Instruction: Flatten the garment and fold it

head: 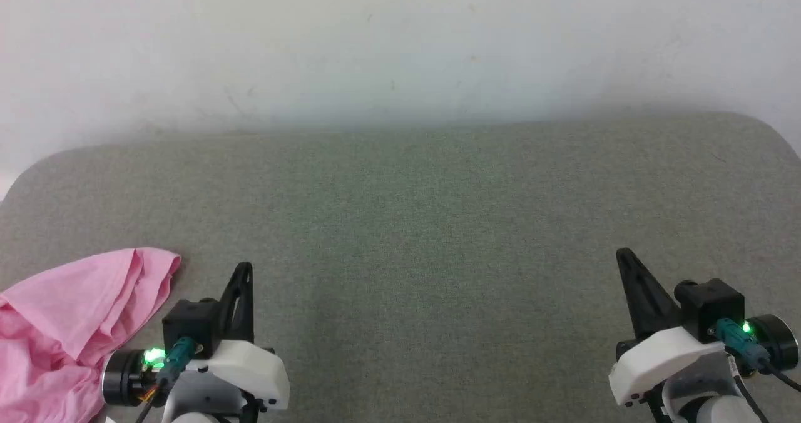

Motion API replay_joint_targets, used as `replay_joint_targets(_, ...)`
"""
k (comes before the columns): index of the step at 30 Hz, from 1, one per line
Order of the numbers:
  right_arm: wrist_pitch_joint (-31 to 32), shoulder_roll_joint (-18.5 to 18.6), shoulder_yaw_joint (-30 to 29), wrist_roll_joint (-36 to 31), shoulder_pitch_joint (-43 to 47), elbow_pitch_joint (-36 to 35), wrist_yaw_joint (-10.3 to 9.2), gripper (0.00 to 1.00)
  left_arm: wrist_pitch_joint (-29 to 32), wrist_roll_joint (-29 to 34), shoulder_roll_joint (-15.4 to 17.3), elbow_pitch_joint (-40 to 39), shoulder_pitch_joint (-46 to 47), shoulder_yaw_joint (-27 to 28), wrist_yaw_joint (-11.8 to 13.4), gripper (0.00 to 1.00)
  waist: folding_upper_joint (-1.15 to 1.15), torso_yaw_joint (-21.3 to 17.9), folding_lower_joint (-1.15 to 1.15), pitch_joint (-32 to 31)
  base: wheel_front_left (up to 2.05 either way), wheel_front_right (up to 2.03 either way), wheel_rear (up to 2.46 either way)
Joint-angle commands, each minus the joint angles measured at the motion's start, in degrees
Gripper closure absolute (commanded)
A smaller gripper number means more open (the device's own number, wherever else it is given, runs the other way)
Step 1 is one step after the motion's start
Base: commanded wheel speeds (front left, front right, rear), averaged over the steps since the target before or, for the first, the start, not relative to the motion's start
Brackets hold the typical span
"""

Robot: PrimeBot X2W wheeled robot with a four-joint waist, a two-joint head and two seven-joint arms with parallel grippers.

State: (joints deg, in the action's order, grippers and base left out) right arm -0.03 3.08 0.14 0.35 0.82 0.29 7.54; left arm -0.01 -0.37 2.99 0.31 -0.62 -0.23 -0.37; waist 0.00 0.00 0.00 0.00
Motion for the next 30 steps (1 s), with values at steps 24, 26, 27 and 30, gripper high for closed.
replay_joint_targets(24,0.0,0.0,0.0,0.0,0.0,0.0,0.0,0.0,0.0,0.0,0.0,0.0,0.0,0.0,0.0,0.0,0.0,0.0,0.0,0.0,0.0,0.0,0.0)
replay_joint_targets(26,-0.1,0.0,0.0,0.1,0.1,0.1,0.01,0.0,0.0,-0.1,0.0,0.1,0.0,-0.1,0.0,0.0,0.0,0.0,0.0,0.0,0.0,0.0,0.0)
replay_joint_targets(27,-0.2,0.0,-0.1,0.2,0.1,0.1,0.01,0.0,-0.2,-0.2,0.0,0.1,0.0,-0.2,0.0,0.0,0.0,0.0,0.0,0.0,0.0,0.0,0.0)
replay_joint_targets(30,-0.5,0.0,-0.3,0.5,0.3,0.2,0.01,0.0,-0.5,-0.6,0.0,0.3,0.2,-0.6,0.0,0.0,0.0,0.0,0.0,0.0,0.0,0.0,0.0)
